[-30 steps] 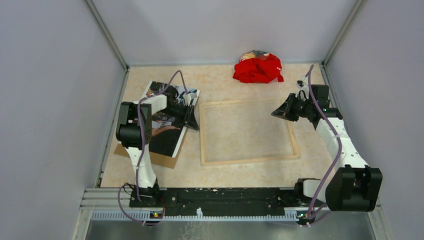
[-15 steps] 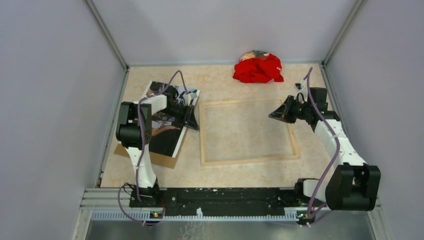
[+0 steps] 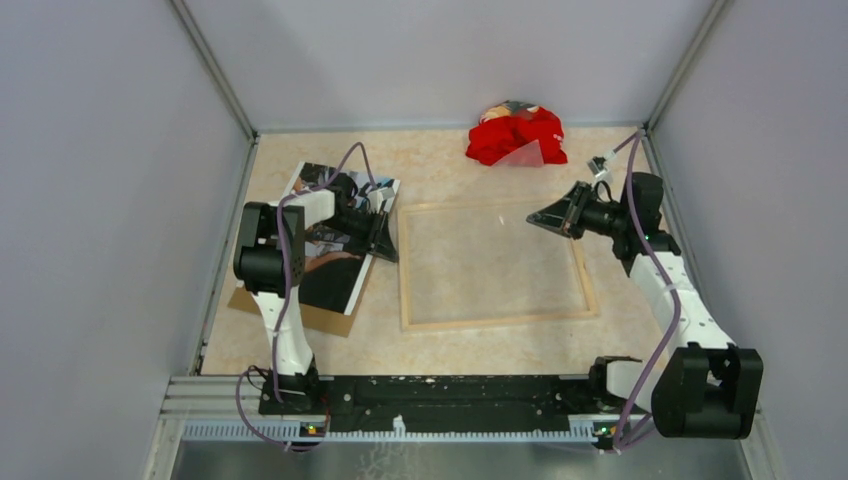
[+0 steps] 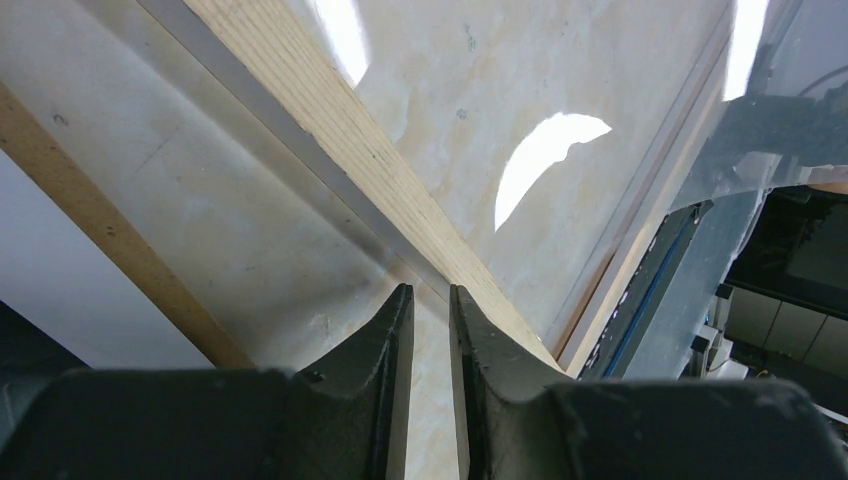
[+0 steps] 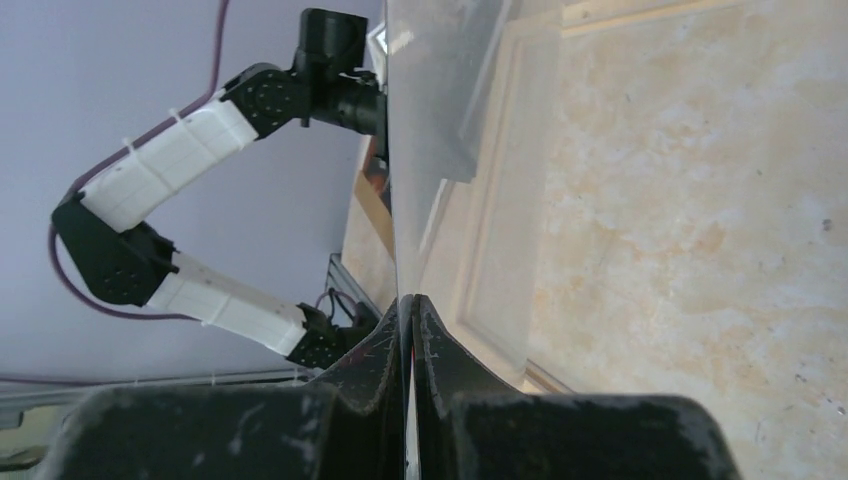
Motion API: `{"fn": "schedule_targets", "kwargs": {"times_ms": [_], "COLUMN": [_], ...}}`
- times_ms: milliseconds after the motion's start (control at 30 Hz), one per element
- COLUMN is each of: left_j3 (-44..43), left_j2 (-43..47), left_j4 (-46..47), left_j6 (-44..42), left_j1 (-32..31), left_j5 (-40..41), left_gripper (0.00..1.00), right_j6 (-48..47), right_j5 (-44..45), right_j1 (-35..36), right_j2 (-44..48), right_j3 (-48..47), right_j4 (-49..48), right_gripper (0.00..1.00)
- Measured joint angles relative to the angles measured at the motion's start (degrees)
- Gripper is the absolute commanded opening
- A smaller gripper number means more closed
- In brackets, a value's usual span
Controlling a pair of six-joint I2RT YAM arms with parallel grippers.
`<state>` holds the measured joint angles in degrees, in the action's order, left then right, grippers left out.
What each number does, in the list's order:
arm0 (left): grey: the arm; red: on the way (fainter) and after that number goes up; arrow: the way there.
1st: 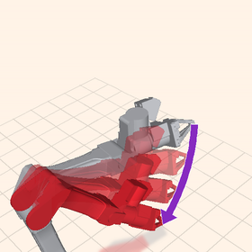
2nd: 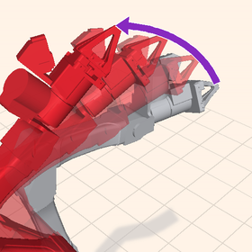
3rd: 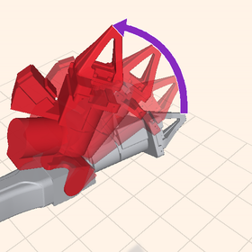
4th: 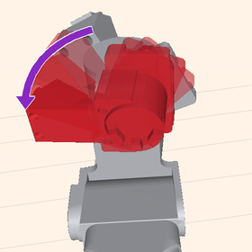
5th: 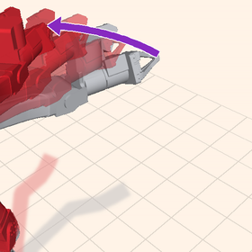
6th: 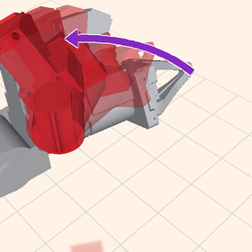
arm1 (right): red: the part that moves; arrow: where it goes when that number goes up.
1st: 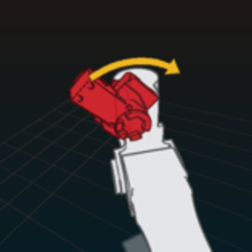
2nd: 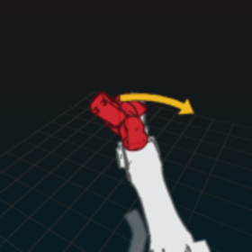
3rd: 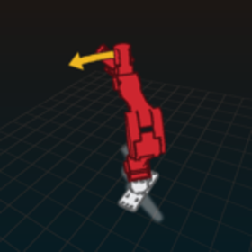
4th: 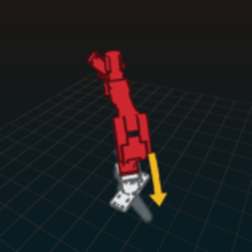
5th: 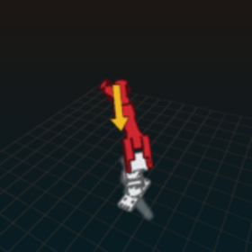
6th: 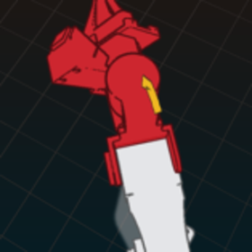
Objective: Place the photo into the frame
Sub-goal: Place the photo frame item in the photo frame.
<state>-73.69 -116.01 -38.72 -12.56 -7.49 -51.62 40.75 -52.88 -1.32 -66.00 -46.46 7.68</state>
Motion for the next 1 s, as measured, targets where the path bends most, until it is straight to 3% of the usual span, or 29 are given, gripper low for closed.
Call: {"fn": "schedule_targets", "kwargs": {"times_ms": [367,1000], "left_j3": [0.0,0.0], "left_j2": [0.0,0.0], "left_j4": [0.1,0.1], "left_j6": [0.0,0.0], "left_j1": [0.0,0.0], "left_j5": [0.0,0.0], "left_gripper": [0.25,0.25], "right_j6": [4.1,-8.3], "right_j5": [-3.0,7.2], "right_j1": [0.0,0.0], "right_j2": [1.1,-2.3], "right_j3": [1.2,-0.2], "right_j4": [-4.2,9.9], "right_gripper": [0.00,0.00]}}
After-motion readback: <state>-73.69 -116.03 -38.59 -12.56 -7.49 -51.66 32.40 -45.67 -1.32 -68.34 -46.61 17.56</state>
